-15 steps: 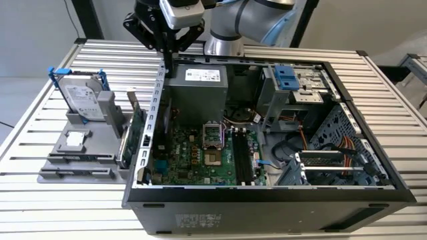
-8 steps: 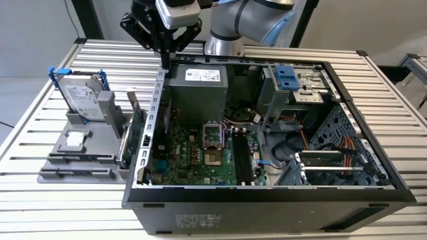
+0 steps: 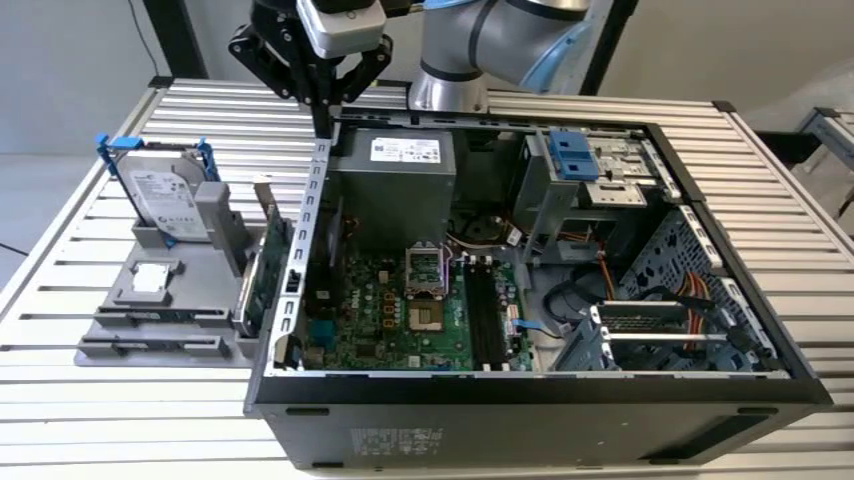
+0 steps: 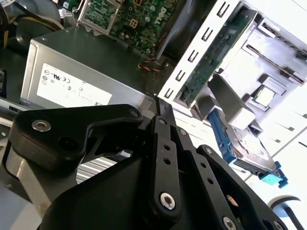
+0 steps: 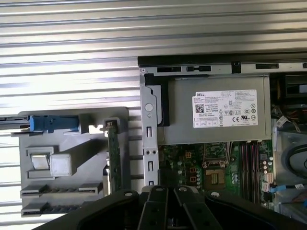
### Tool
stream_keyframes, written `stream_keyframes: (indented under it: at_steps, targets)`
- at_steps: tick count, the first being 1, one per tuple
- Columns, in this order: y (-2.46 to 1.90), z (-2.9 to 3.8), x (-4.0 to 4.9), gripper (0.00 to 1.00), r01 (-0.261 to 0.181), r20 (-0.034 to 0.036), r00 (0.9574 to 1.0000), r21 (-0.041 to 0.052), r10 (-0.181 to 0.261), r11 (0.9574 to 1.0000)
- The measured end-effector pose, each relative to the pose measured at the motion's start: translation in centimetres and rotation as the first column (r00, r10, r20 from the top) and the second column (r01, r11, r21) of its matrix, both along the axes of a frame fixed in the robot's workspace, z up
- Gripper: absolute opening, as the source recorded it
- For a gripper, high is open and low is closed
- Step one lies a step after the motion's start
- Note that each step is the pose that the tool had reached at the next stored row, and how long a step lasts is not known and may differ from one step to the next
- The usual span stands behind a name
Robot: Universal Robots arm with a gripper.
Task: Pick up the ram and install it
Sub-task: 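Reach for the ram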
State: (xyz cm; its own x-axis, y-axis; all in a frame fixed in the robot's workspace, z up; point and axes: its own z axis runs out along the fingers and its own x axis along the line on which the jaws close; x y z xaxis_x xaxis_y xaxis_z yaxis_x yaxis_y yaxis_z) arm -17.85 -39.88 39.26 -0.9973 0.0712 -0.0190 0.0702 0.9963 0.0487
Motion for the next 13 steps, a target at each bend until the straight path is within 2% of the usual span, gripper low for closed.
stream_keyframes:
  at_steps: [13]
  targets:
    - [0.00,0.00,-1.29,0.00,0.000,0.0000,1.0000,0.0000,0.000,1.0000]
